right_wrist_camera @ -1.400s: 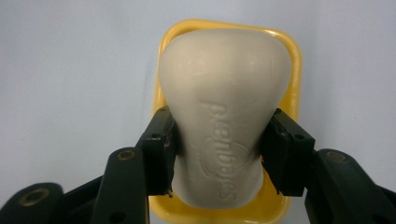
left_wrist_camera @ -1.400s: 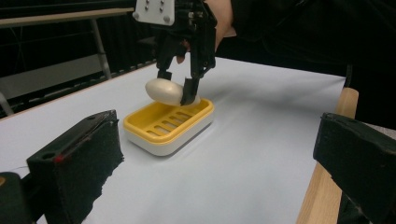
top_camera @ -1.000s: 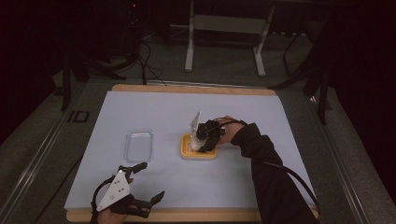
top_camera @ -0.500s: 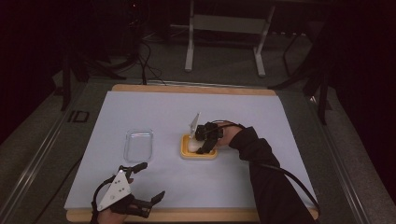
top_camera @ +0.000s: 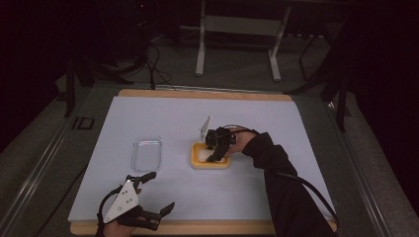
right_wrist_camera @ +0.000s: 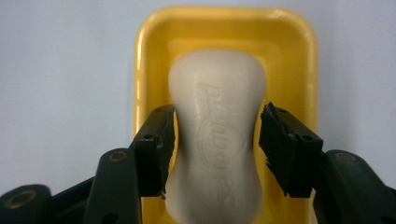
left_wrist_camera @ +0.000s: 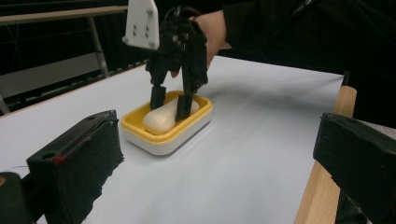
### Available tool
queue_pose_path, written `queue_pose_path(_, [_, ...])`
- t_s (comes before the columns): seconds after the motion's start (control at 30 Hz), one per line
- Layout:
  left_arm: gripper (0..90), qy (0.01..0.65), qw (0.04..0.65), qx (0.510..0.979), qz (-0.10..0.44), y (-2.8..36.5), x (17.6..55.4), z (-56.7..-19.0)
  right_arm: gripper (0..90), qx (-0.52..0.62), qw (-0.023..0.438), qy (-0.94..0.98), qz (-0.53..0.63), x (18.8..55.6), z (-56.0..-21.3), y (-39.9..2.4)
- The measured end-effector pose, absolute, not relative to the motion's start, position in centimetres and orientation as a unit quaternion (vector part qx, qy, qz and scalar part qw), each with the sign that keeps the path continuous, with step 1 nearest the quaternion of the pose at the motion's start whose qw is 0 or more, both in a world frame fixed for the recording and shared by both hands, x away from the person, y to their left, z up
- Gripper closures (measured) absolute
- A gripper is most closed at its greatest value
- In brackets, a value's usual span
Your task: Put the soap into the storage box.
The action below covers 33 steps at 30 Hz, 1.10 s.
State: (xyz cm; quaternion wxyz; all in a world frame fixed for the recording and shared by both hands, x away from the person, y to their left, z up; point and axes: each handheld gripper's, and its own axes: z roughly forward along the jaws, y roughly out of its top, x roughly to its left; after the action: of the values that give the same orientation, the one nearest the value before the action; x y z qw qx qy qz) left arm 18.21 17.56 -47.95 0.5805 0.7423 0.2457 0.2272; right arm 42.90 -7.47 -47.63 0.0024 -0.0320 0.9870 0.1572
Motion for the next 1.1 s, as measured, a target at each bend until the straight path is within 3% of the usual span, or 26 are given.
queue_pose_path(0.4, [1.2, 0.247, 0.58, 0.743, 0.226, 17.5, 18.3, -48.0, 42.6, -0.013, 0.044, 0.981, 0.186, 42.6, -45.1, -8.7])
queue_pose_path(0.7, [1.2, 0.248, 0.581, 0.742, 0.227, 17.5, 18.3, -48.0, 14.1, 0.08, 0.05, 0.981, 0.172, 42.7, -44.5, -9.9])
queue_pose_path(1.1, [1.1, 0.249, 0.58, 0.743, 0.224, 17.4, 18.3, -48.0, 13.5, 0.152, 0.064, 0.97, 0.179, 41.6, -44.3, -11.9])
